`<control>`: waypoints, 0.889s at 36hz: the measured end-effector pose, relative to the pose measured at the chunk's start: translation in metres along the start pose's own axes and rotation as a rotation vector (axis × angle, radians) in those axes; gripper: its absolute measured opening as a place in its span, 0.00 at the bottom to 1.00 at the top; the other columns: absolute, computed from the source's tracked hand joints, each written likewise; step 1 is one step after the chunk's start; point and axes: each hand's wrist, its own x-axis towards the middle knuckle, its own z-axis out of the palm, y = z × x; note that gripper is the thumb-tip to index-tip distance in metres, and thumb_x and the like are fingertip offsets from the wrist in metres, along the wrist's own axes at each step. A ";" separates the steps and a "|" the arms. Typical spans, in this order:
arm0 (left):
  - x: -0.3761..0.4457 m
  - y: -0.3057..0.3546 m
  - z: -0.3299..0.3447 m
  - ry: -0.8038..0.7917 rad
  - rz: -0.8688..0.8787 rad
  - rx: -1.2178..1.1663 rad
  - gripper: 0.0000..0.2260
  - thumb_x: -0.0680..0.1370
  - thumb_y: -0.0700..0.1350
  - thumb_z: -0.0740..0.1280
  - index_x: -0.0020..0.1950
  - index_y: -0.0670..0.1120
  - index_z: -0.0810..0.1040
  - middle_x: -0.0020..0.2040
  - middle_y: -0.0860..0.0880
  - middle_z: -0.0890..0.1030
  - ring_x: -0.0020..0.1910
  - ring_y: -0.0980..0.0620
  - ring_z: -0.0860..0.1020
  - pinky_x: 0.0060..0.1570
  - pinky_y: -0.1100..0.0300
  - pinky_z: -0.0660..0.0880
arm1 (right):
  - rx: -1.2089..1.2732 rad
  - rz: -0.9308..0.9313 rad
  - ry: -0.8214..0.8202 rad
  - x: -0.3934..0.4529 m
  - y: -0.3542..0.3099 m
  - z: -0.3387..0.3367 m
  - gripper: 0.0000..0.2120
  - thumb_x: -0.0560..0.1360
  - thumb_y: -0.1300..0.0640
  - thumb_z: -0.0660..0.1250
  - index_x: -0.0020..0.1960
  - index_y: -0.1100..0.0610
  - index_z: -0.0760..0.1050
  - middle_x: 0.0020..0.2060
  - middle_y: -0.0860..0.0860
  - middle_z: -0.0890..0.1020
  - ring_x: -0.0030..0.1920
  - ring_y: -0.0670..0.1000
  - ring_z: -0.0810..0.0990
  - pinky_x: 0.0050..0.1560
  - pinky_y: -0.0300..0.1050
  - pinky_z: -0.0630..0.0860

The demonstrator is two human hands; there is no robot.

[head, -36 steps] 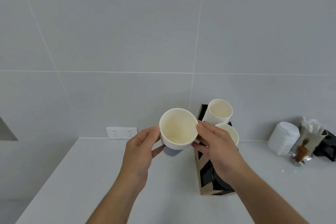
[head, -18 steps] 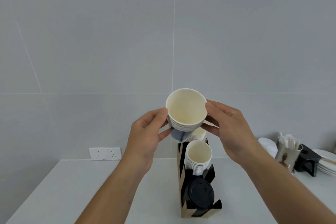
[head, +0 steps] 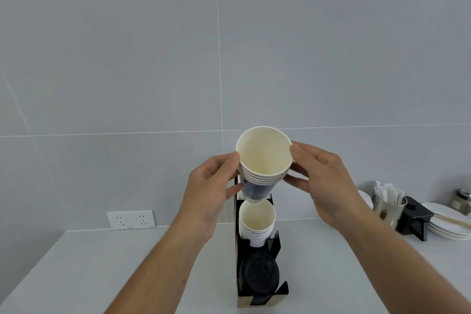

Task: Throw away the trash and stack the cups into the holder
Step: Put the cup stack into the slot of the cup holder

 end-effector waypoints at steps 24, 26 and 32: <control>0.027 -0.103 -0.013 0.095 -0.104 0.227 0.09 0.79 0.42 0.67 0.55 0.50 0.85 0.40 0.60 0.86 0.37 0.68 0.81 0.47 0.68 0.76 | -0.259 0.208 -0.016 0.027 0.118 -0.018 0.08 0.77 0.56 0.66 0.49 0.45 0.82 0.45 0.42 0.87 0.50 0.42 0.83 0.61 0.47 0.77; 0.029 -0.111 -0.012 0.094 -0.104 0.269 0.09 0.79 0.43 0.67 0.56 0.50 0.85 0.43 0.61 0.85 0.36 0.71 0.79 0.43 0.73 0.75 | -0.274 0.229 -0.013 0.029 0.124 -0.020 0.09 0.77 0.56 0.66 0.49 0.45 0.83 0.45 0.42 0.87 0.51 0.42 0.83 0.60 0.44 0.76; 0.032 -0.126 -0.012 0.110 -0.122 0.321 0.10 0.80 0.44 0.66 0.58 0.52 0.84 0.46 0.65 0.83 0.47 0.70 0.79 0.40 0.78 0.72 | -0.261 0.276 -0.005 0.029 0.139 -0.021 0.07 0.77 0.59 0.67 0.48 0.49 0.83 0.45 0.46 0.86 0.50 0.46 0.82 0.55 0.42 0.75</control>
